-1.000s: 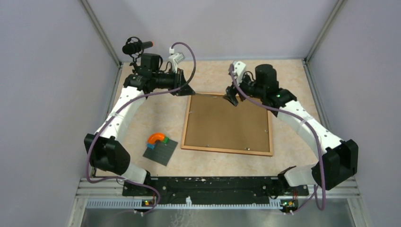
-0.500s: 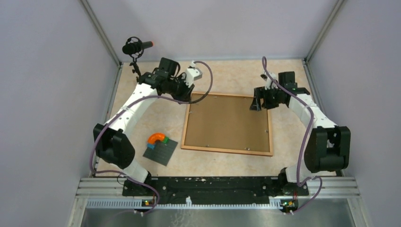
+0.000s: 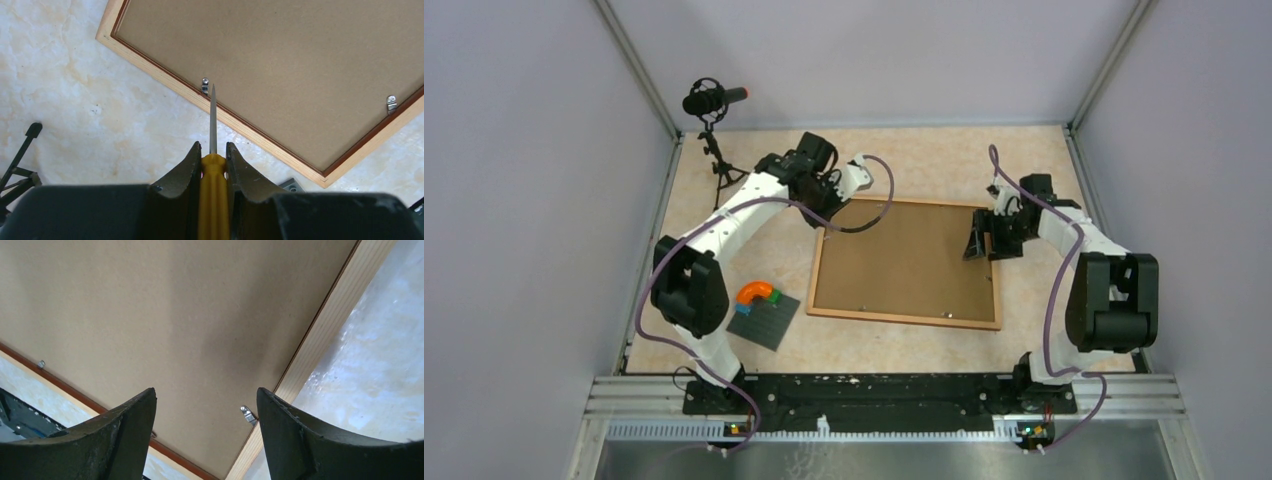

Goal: Take the photo out of the frame

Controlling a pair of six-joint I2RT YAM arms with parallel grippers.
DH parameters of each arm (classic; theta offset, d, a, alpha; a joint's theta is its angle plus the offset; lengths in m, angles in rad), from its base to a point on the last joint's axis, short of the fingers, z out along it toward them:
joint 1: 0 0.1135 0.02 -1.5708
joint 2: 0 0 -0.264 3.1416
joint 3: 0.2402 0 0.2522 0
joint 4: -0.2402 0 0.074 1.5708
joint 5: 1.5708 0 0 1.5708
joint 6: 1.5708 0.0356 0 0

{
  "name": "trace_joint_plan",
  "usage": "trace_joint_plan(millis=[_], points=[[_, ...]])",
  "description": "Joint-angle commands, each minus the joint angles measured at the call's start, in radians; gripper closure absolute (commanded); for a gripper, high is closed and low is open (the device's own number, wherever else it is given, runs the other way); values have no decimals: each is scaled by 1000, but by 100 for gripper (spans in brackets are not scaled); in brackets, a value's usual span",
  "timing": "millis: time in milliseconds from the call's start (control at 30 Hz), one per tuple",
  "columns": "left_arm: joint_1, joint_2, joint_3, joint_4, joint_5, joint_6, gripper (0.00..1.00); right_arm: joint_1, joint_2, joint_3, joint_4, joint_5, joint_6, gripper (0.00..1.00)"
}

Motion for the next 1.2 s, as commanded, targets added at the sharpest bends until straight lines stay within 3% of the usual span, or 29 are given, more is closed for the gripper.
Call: trace_joint_plan(millis=[0, 433, 1167], points=[[-30, 16, 50, -8, -108, 26, 100, -5, -7, -39, 42, 14, 33, 28], [-47, 69, 84, -39, -154, 13, 100, -56, -101, -45, 12, 89, 48, 30], [-70, 141, 105, -24, -229, 5, 100, -65, -6, -77, 38, 168, 45, 38]])
